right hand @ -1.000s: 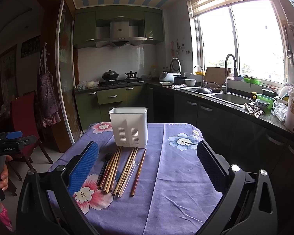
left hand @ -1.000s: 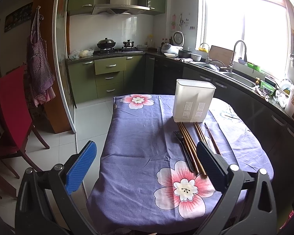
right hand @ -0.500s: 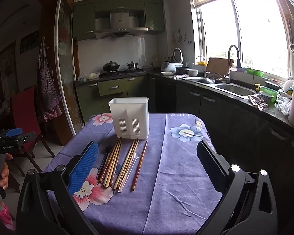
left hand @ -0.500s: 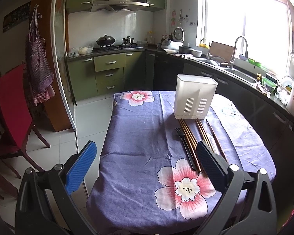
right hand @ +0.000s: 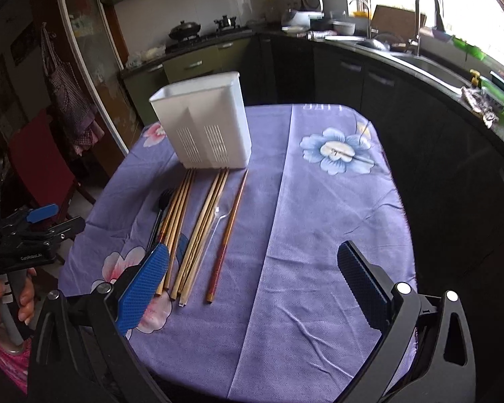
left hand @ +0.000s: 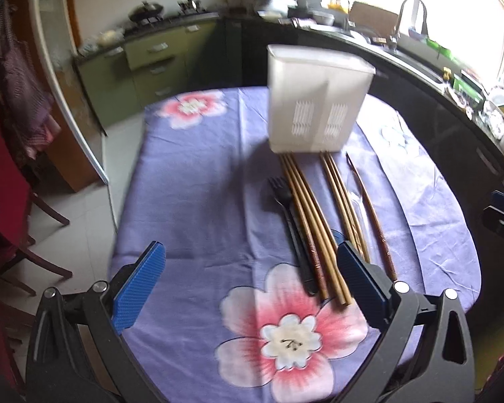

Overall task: Organize utensils
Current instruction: 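Lower the left tool onto the black fork while the right tool lowers onto the clear spoon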

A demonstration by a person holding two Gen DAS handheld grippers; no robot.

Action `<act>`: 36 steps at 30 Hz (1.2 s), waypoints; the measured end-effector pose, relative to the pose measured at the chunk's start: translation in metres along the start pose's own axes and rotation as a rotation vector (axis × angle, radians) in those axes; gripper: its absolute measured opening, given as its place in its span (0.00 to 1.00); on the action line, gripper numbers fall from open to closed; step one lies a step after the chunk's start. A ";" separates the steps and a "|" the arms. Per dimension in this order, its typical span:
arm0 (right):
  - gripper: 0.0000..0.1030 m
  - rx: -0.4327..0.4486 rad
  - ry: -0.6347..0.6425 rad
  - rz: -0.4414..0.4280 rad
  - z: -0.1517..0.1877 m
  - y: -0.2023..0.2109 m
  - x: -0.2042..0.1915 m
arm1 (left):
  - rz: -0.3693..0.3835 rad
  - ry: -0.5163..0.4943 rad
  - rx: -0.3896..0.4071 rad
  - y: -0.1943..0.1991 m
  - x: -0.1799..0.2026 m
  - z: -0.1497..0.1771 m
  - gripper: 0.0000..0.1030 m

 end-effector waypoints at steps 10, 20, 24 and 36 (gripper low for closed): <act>0.74 -0.259 -0.039 0.015 -0.007 -0.075 -0.007 | 0.009 0.010 -0.206 -0.083 0.018 -0.013 0.76; 0.46 -0.379 -0.077 0.012 -0.011 -0.117 -0.024 | 0.010 0.055 -0.321 -0.114 0.014 -0.008 0.51; 0.42 -0.396 -0.071 0.001 -0.010 -0.122 -0.032 | 0.012 0.070 -0.345 -0.123 0.014 -0.007 0.43; 0.42 -0.395 -0.089 0.002 -0.007 -0.123 -0.017 | 0.058 0.111 -0.326 -0.127 0.029 -0.020 0.41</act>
Point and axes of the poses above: each gripper's, at about its wrist camera, not at the fingertips, and y roughly against the way its jaws point, x to its right, z to its underside, the point moved 9 cm from there along -y, roughly the way its jaws point, and after that the axes turned 8 degrees about -y, right-handed, at the moved point
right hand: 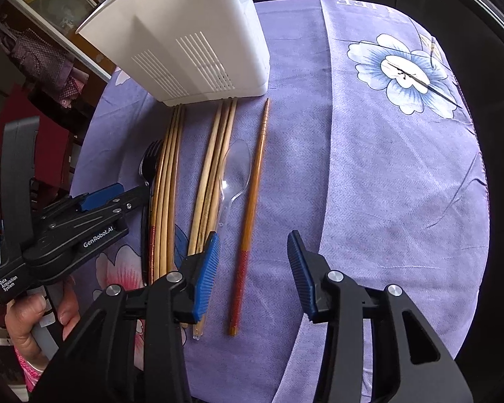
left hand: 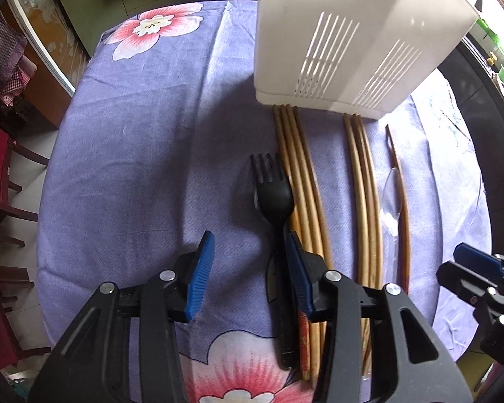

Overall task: Organize utensils
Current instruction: 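Lower the left tool onto the black fork while the right tool lowers onto the clear spoon, then close the left tool on the black fork while the right tool closes on the clear spoon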

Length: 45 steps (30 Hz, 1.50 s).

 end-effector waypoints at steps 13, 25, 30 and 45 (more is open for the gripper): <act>0.42 0.009 0.003 -0.010 0.005 0.011 0.003 | -0.015 -0.005 -0.019 -0.001 0.001 0.001 0.25; 0.32 -0.021 0.042 0.024 0.004 -0.005 -0.027 | -0.035 -0.052 -0.018 -0.009 -0.006 0.000 0.10; 0.27 -0.049 0.032 0.043 -0.001 -0.022 -0.032 | -0.068 -0.060 -0.014 -0.008 -0.028 0.003 0.10; 0.10 -0.119 -0.016 0.101 -0.018 -0.052 -0.035 | -0.081 -0.099 0.003 -0.002 -0.023 0.008 0.11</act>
Point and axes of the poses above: each gripper's, at about its wrist camera, not at the fingertips, and y roughly against the way its jaws point, x to its right, z to its underside, the point moved 9 cm from there along -y, roughly the way its jaws point, and after that the axes turned 8 degrees about -y, right-handed, at the moved point
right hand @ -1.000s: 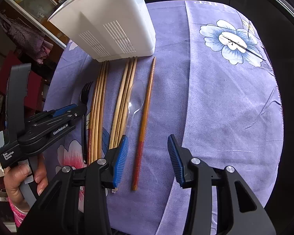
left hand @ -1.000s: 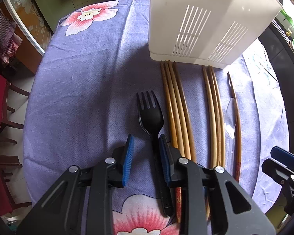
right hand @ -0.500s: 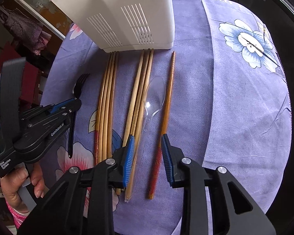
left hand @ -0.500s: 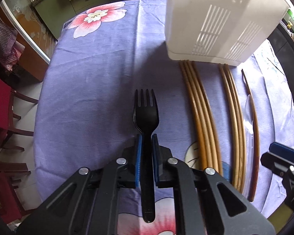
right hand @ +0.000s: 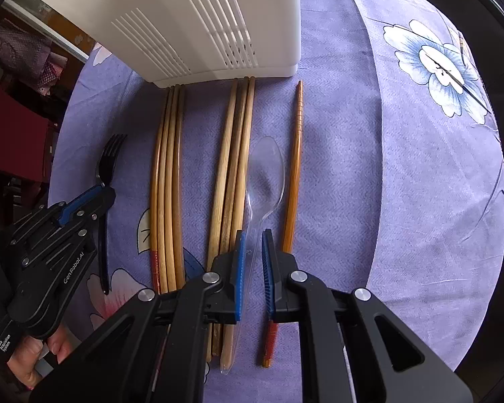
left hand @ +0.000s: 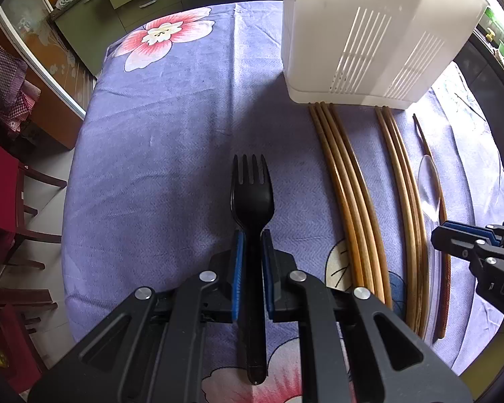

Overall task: Organize utensils
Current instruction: 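Close the left tool on the black fork while the right tool closes on the clear spoon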

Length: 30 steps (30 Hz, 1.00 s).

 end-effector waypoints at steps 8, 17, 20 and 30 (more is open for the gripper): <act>0.13 -0.017 0.004 0.019 -0.001 -0.007 -0.012 | 0.011 0.017 -0.003 0.001 0.000 0.000 0.11; 0.09 -0.052 -0.051 -0.069 0.002 -0.009 0.003 | 0.001 0.008 0.000 -0.001 0.000 -0.001 0.12; 0.09 -0.035 -0.064 -0.105 0.003 -0.006 0.008 | 0.004 0.002 0.014 0.000 0.001 -0.001 0.12; 0.09 0.181 0.012 -0.259 0.017 0.062 -0.004 | 0.090 0.022 0.135 0.036 -0.005 -0.003 0.09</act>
Point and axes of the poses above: each gripper's, at about its wrist camera, not at the fingertips, and y roughly against the way its jaws point, x to its right, z to its underside, the point moved 9 cm from there along -y, roughly the way its jaws point, and after that the axes turned 8 degrees about -y, right-handed, at the moved point
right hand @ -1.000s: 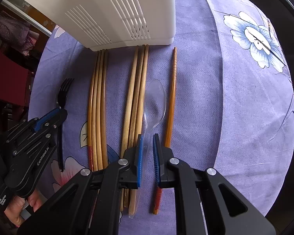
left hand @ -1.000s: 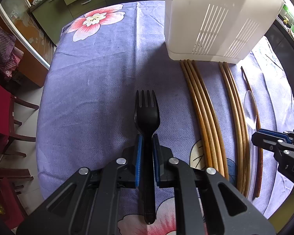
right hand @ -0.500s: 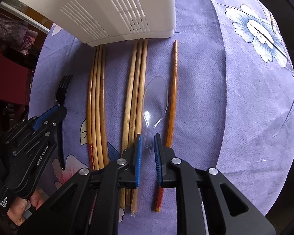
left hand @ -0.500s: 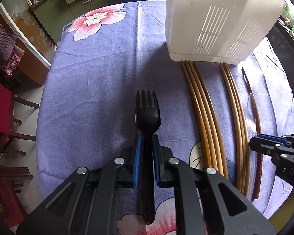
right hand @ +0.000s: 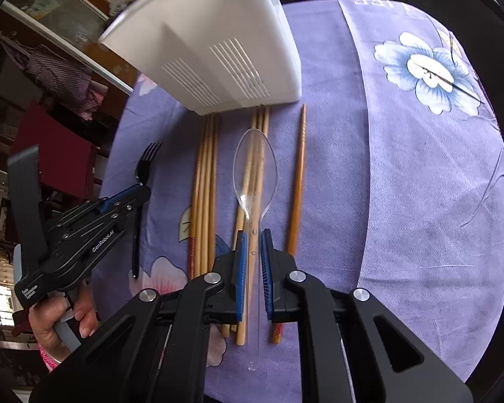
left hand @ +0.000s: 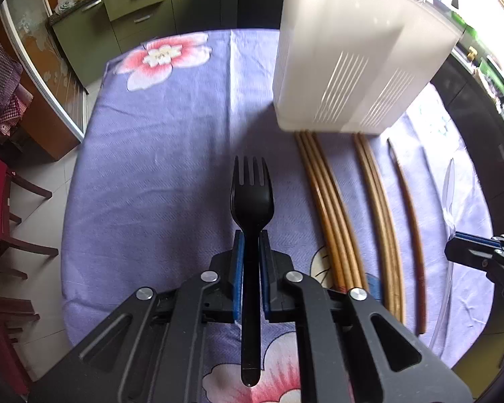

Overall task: Organize utensils
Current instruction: 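Close the left tool on the black fork while the right tool closes on the clear spoon, then lift both utensils over the white caddy and open both tools to drop them in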

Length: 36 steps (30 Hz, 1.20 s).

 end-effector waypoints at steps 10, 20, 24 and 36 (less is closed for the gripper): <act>0.09 0.353 0.098 -0.127 -0.041 0.098 -0.052 | 0.063 0.000 0.281 0.106 0.006 -0.055 0.09; 0.09 0.721 0.158 -0.094 -0.113 0.189 -0.085 | 0.132 0.045 0.650 0.166 0.027 -0.175 0.09; 0.09 0.819 0.172 -0.078 -0.143 0.198 -0.098 | 0.130 0.103 0.751 0.155 0.022 -0.214 0.09; 0.09 0.881 0.206 0.049 -0.220 0.134 -0.099 | 0.017 0.051 0.760 0.104 0.024 -0.230 0.09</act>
Point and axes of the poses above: each gripper's, at about its wrist camera, not at the fingertips, and y roughly against the way its jaws point, x to its right, z to its underside, the point moved 9 cm from there along -y, roughly the way its jaws point, and after that the axes turned 8 degrees about -y, right-handed, at the moved point
